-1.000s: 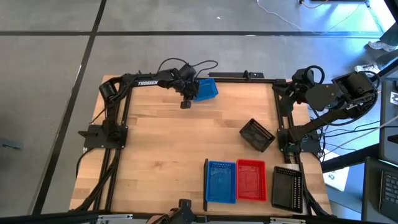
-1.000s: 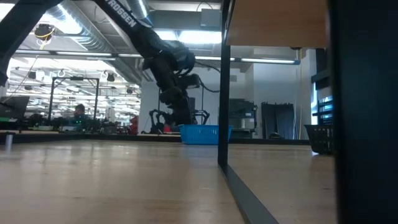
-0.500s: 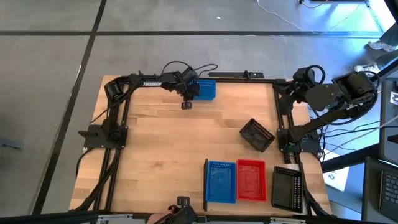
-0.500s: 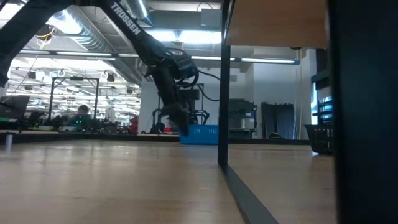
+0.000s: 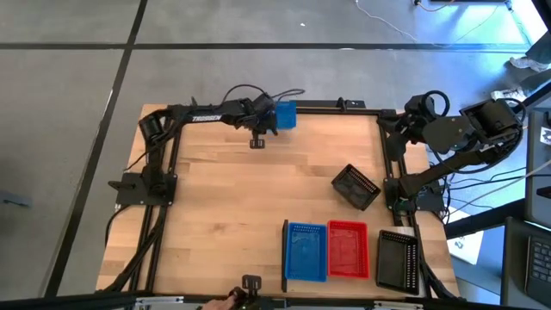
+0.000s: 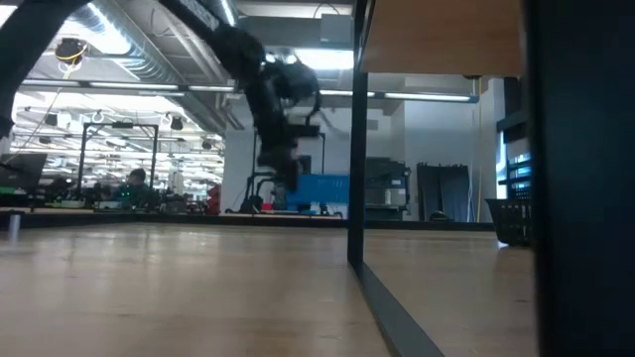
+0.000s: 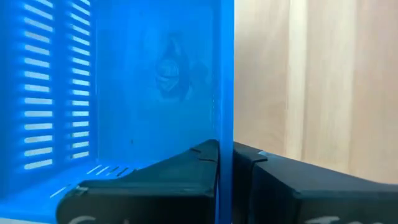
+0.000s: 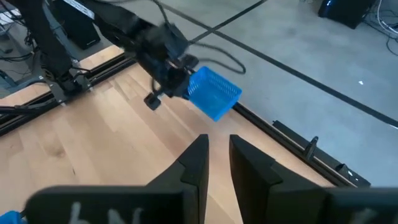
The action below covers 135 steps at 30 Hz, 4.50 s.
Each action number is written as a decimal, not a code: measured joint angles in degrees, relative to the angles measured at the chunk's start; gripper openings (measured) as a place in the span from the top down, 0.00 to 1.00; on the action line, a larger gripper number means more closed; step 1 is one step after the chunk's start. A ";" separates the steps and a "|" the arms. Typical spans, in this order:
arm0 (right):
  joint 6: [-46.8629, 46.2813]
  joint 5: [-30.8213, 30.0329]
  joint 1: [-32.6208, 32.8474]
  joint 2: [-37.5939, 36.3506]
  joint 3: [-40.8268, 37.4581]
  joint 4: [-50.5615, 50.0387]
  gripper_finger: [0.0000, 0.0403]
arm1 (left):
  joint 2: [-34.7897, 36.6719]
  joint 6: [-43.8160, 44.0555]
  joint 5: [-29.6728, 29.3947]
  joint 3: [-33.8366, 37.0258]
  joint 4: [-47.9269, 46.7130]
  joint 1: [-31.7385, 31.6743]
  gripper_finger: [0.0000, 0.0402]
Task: Stack baskets on shelf by color
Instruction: Stack the blue bin on top of the blue bins on the shelf
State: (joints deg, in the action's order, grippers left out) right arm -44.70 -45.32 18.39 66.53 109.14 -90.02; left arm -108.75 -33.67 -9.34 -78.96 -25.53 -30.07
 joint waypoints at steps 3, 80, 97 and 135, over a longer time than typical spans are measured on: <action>1.52 -0.93 -0.02 0.35 -0.06 0.03 0.85 | 3.45 -1.97 -0.03 -1.92 -0.40 1.15 1.00; 53.73 11.83 -29.55 5.96 -37.38 52.84 0.87 | 10.34 -35.03 -18.66 -8.86 6.64 18.81 1.00; 50.87 13.88 -29.72 6.88 -37.33 52.57 0.99 | 10.34 -33.87 -18.61 -8.81 7.20 17.65 0.96; 48.31 9.82 -29.53 6.94 -37.42 50.79 1.00 | 10.39 -28.62 -18.13 -8.98 8.62 21.15 0.82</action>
State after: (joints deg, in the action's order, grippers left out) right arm 3.61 -35.50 -11.14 73.47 71.72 -39.23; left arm -98.36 -62.29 -27.47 -87.94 -16.91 -8.92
